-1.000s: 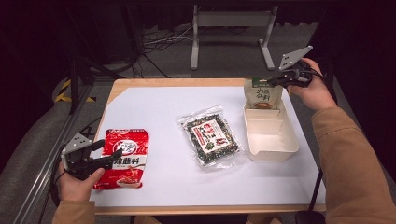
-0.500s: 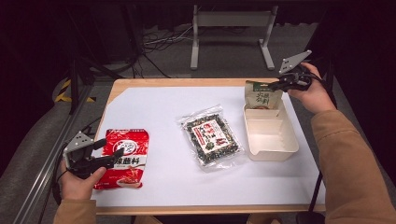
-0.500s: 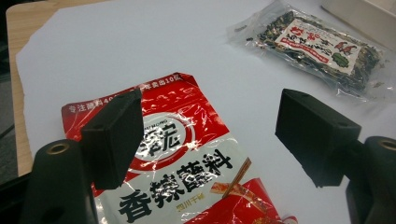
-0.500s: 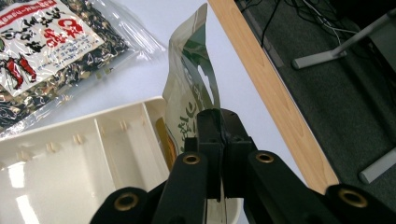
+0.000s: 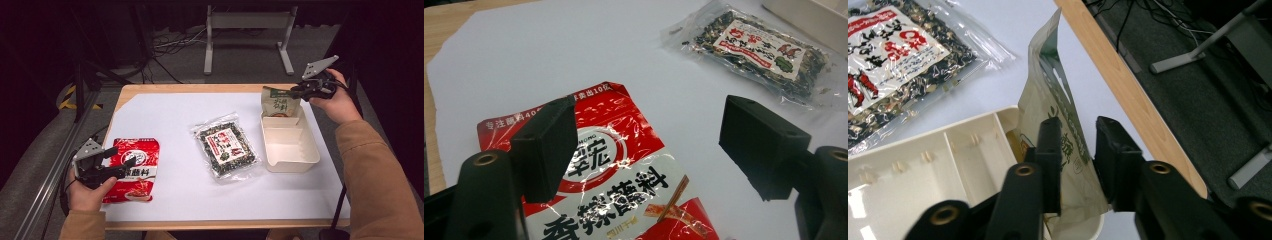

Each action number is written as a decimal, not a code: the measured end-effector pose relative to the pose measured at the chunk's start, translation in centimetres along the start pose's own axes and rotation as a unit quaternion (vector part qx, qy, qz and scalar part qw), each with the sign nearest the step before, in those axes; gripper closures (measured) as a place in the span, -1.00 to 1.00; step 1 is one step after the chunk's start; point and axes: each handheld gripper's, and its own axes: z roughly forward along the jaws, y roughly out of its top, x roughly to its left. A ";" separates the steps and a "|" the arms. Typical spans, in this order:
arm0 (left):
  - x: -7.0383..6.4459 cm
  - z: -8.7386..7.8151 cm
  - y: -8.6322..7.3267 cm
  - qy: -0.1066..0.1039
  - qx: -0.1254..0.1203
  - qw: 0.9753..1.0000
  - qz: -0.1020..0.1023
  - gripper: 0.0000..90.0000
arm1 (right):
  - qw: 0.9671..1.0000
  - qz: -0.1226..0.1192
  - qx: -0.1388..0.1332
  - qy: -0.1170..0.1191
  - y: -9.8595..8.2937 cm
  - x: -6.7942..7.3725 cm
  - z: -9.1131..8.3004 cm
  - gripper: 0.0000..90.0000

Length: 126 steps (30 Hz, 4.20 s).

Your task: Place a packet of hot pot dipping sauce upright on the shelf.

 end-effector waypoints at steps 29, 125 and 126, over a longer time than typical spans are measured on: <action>-0.3 1.9 2.3 -0.026 0.002 0.999 0.027 -0.50 | 0.990 0.078 -0.118 -0.026 1.2 6.5 -5.7 -0.21; 12.1 7.0 -0.8 0.019 0.066 0.994 -0.079 -0.28 | 0.982 0.105 -0.144 0.067 -1.4 24.3 2.9 -0.23; 12.1 7.3 -0.9 0.013 0.062 0.995 -0.078 -0.25 | 0.982 0.106 -0.144 0.067 -1.4 24.3 3.0 -0.23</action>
